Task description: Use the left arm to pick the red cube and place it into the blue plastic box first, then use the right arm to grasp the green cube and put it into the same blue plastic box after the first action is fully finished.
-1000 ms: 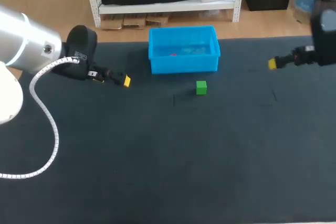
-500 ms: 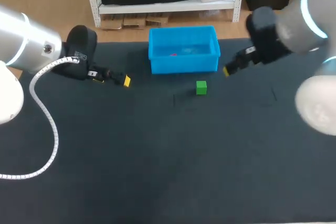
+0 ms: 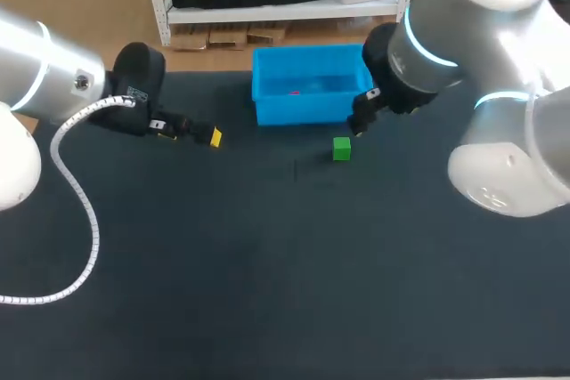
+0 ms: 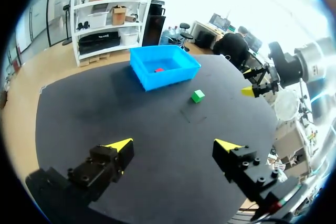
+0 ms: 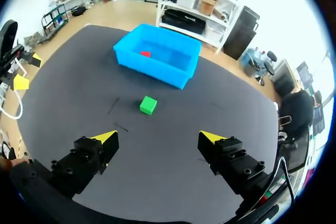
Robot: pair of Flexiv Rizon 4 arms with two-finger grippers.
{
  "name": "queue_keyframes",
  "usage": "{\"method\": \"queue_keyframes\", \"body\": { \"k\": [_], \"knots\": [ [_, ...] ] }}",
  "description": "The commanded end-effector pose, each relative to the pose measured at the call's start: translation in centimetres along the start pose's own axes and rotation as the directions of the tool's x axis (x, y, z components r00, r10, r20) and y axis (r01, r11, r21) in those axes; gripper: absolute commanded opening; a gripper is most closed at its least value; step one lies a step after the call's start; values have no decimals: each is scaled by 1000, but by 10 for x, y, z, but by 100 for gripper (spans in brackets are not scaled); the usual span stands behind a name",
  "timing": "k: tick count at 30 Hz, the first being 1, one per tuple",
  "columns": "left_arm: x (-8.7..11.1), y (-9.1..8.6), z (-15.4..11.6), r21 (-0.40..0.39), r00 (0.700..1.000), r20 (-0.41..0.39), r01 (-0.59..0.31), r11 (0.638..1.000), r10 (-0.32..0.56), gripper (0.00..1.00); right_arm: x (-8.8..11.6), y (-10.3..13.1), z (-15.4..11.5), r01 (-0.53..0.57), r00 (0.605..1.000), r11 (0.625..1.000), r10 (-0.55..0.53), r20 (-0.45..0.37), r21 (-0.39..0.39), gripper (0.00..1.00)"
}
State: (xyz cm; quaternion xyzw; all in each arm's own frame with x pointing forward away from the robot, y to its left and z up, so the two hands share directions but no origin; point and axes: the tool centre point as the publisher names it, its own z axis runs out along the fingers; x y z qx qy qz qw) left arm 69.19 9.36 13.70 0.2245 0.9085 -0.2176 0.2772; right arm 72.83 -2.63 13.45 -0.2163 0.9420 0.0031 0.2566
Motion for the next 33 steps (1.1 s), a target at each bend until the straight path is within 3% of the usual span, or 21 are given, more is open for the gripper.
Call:
{"method": "queue_keyframes", "body": {
  "k": [1, 9, 20, 27, 33],
  "knots": [
    [1, 2, 0, 8, 1000, 6, -2, 1000, 2, 100, 3, 2, -1, -3, 1000, 982, 1, 10, 187, 100],
    [1, 2, 0, 8, 1000, 6, -2, 1000, 2, 100, 4, 7, 2, 2, 1000, 981, 1, -12, 192, 100],
    [1, 2, 0, 8, 1000, 6, -2, 1000, 2, 100, 2, 22, 24, -240, 946, 952, 273, -174, 189, 100],
    [1, 2, 0, 8, 1000, 6, -2, 1000, 2, 100, -1, 24, 39, -314, 916, 938, 341, -213, 150, 100],
    [1, 2, 0, 8, 1000, 6, -2, 1000, 2, 100, -5, 28, 48, -323, 914, 938, 343, -218, 122, 100]
  ]
}}
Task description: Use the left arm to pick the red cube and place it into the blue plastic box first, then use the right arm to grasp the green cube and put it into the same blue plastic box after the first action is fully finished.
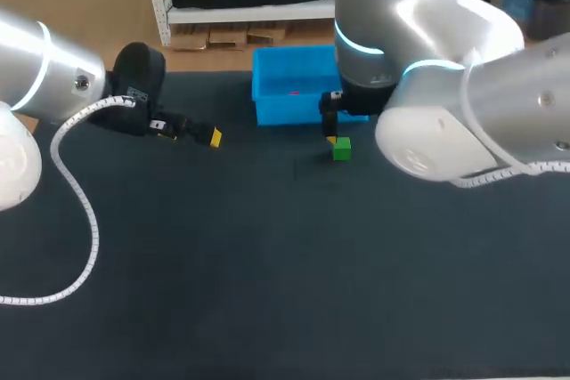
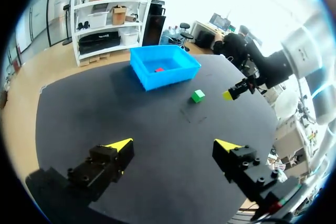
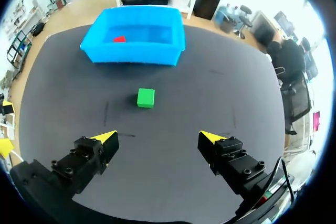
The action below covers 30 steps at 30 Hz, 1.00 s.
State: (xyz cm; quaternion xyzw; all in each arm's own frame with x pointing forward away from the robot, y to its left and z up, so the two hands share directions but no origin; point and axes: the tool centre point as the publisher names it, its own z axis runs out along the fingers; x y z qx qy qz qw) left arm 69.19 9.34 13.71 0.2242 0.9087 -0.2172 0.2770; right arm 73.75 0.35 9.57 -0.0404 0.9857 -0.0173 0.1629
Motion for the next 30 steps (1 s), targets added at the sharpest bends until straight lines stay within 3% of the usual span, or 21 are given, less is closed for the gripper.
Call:
{"method": "queue_keyframes", "body": {
  "k": [1, 7, 30],
  "knots": [
    [1, 2, 0, 9, 1000, 6, -3, 1000, 3, 100, -5, 4, 6, 1, 1000, 1000, -1, -31, -4, 100],
    [1, 2, 0, 9, 1000, 6, -3, 1000, 3, 100, -11, 9, 14, 5, 1000, 1000, -5, -27, -15, 100],
    [1, 2, 0, 9, 1000, 6, -3, 1000, 3, 100, -36, 22, 87, 42, 999, 999, -42, 7, -25, 100]
  ]
}}
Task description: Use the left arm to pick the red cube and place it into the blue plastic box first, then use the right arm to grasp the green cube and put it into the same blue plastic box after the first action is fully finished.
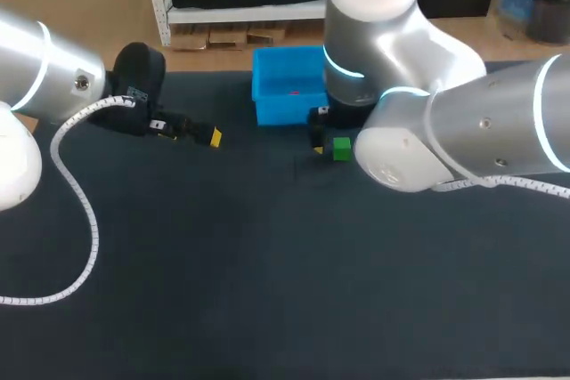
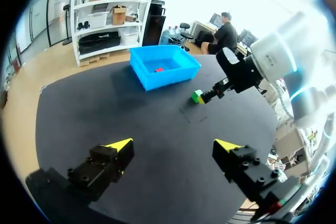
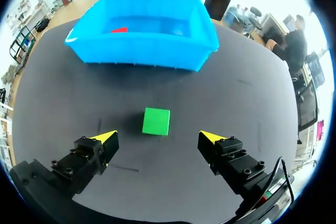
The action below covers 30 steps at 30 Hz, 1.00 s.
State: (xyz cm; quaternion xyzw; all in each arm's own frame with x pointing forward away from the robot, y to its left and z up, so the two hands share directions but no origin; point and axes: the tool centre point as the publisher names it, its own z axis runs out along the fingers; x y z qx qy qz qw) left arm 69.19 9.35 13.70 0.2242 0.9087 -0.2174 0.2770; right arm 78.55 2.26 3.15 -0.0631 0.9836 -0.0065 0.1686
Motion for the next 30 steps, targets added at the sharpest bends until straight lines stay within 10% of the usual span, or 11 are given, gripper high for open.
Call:
{"method": "queue_keyframes", "body": {
  "k": [1, 25, 26, 27, 29, 30],
  "knots": [
    [1, 2, 0, 8, 1000, 6, -3, 1000, 3, 100, -11, 3, 13, 1, 1000, 1000, -1, -7, 2, 100],
    [1, 2, 0, 8, 1000, 6, -3, 1000, 3, 100, -20, -6, 39, -7, 1000, 1000, 7, -25, 1, 100],
    [1, 2, 0, 8, 1000, 6, -3, 1000, 3, 100, -20, -6, 39, -7, 1000, 1000, 7, -26, 1, 96],
    [1, 2, 0, 8, 1000, 6, -3, 1000, 3, 100, -20, -6, 39, -6, 1000, 1000, 6, -27, 1, 49],
    [1, 2, 0, 8, 1000, 6, -3, 1000, 3, 100, -20, -6, 39, -8, 1000, 1000, 8, -20, 0, 0],
    [1, 2, 0, 8, 1000, 6, -3, 1000, 3, 100, -20, -6, 39, -10, 1000, 1000, 10, -24, 0, 0]
  ]
}}
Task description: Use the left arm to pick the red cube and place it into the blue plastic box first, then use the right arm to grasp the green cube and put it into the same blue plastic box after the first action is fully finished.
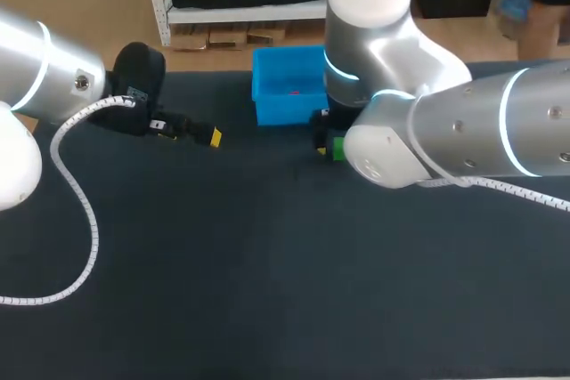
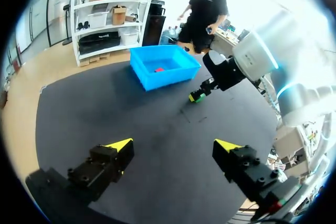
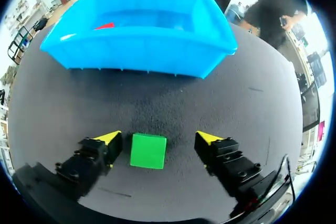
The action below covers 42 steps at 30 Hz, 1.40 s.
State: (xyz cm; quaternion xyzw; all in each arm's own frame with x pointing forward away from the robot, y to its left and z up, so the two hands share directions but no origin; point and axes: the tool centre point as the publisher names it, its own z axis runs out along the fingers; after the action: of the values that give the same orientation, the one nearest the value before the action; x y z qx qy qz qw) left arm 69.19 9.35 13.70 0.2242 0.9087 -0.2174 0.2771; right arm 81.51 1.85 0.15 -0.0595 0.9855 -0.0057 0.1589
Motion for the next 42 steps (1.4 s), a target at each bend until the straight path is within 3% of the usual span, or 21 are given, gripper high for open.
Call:
{"method": "queue_keyframes", "body": {
  "k": [1, 14, 21, 31, 42],
  "knots": [
    [1, 2, 0, 8, 1000, 6, -3, 1000, 3, 100, -2, 0, 1, -1, 1000, 1000, 1, -4, -1, 0],
    [1, 2, 0, 8, 1000, 6, -3, 1000, 3, 100, 6, -5, -2, -17, 1000, 1000, 17, -8, -17, 0],
    [1, 2, 0, 8, 1000, 6, -3, 1000, 3, 100, 7, -9, -16, -29, 999, 999, 29, 13, -22, 0],
    [1, 2, 0, 8, 1000, 6, -3, 1000, 3, 100, -2, -9, -66, -40, 995, 998, 44, 86, -40, 0],
    [1, 2, 0, 8, 1000, 6, -3, 1000, 3, 100, -7, -9, -154, -36, 972, 996, 54, 230, -80, 0]
  ]
}}
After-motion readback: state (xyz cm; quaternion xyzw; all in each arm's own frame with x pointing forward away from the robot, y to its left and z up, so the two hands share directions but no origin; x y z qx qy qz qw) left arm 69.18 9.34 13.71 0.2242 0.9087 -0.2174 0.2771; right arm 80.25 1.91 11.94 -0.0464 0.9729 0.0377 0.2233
